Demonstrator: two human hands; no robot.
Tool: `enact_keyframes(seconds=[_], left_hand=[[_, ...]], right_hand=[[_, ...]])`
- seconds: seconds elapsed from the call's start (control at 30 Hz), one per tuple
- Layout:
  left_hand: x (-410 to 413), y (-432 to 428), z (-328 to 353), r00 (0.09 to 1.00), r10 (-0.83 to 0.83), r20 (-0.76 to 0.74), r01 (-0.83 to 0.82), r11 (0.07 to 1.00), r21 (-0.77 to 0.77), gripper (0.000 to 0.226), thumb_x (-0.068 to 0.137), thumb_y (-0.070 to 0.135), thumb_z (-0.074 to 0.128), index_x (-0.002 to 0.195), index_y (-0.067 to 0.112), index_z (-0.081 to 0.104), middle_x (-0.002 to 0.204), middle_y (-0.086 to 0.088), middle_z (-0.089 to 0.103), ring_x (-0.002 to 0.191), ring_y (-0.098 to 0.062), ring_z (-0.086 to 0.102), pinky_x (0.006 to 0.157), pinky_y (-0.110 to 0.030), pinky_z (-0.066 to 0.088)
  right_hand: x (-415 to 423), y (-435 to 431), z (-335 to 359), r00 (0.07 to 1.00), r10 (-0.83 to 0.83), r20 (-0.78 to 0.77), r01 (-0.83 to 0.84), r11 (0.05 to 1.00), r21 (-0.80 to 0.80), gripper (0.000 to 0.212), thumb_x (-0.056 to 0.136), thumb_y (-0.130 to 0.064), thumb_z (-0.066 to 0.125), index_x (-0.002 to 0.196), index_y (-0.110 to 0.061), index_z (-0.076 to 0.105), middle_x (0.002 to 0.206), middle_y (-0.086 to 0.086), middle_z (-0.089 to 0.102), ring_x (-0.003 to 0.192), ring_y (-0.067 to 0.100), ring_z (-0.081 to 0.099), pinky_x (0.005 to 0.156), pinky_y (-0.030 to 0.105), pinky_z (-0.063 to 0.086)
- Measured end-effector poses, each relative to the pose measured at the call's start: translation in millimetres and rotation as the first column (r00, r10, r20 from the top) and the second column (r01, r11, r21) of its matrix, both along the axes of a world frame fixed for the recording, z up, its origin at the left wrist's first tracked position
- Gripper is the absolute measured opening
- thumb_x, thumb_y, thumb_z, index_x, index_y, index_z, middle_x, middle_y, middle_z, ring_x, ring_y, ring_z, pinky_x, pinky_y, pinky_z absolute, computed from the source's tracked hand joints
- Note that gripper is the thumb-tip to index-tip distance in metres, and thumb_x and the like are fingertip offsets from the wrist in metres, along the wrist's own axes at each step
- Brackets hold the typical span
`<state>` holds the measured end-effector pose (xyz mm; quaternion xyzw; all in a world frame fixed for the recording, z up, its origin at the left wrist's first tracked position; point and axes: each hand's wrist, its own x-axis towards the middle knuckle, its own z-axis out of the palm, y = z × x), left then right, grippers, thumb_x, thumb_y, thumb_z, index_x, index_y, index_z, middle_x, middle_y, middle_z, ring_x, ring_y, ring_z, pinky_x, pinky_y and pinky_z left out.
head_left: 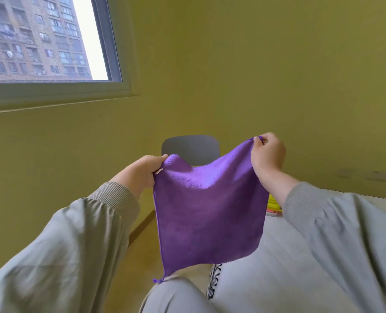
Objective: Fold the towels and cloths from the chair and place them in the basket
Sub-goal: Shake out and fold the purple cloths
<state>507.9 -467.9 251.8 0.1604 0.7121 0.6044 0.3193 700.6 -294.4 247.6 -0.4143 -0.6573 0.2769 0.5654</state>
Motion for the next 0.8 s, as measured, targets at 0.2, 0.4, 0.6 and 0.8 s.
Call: enact_keyframes(seconds=[0.2, 0.4, 0.6, 0.8], left_hand=[[14.7, 58.2, -40.5, 0.976, 0.130, -0.177, -0.145, 0.987, -0.073, 0.043, 0.095, 0.035, 0.053, 0.114, -0.004, 0.060, 0.098, -0.013, 0.063, 0.076, -0.024, 0.058, 0.066, -0.032, 0.046], [39.9, 118.9, -105.8, 0.905, 0.025, -0.426, -0.156, 0.948, -0.276, 0.039, 0.102, 0.030, 0.039, 0.079, 0.004, 0.056, 0.080, -0.013, 0.054, 0.070, -0.028, 0.056, 0.053, -0.019, 0.035], [29.8, 163.2, -179.5, 0.890, -0.059, -0.451, -0.111, 0.933, -0.342, 0.038, 0.100, 0.027, 0.043, 0.068, 0.008, 0.055, 0.084, -0.020, 0.066, 0.091, -0.036, 0.064, 0.077, -0.032, 0.046], [15.3, 197.5, -205.2, 0.969, -0.042, -0.242, -0.030, 0.958, -0.285, 0.037, 0.102, 0.026, 0.038, 0.070, 0.016, 0.053, 0.060, -0.008, 0.064, 0.065, -0.027, 0.066, 0.081, -0.039, 0.056]], right_hand=[[51.5, 58.4, -28.1, 0.978, -0.093, 0.188, 0.115, 0.987, -0.111, 0.017, 0.093, -0.018, 0.052, 0.093, -0.006, 0.064, 0.098, 0.013, 0.067, 0.085, 0.027, 0.057, 0.068, 0.026, 0.034], [75.5, 115.7, -89.0, 0.933, -0.032, 0.357, 0.111, 0.973, -0.202, 0.015, 0.088, -0.016, 0.060, 0.088, -0.004, 0.069, 0.093, 0.015, 0.069, 0.082, 0.027, 0.058, 0.069, 0.027, 0.039], [74.0, 163.2, -157.5, 0.919, 0.002, 0.393, 0.120, 0.950, -0.287, 0.017, 0.086, -0.015, 0.062, 0.073, -0.007, 0.067, 0.074, 0.008, 0.061, 0.079, 0.022, 0.055, 0.069, 0.029, 0.040], [55.8, 210.1, -203.9, 0.952, 0.097, 0.291, 0.049, 0.887, -0.458, 0.030, 0.086, -0.013, 0.059, 0.057, -0.023, 0.056, 0.063, 0.001, 0.067, 0.083, 0.028, 0.069, 0.085, 0.045, 0.053]])
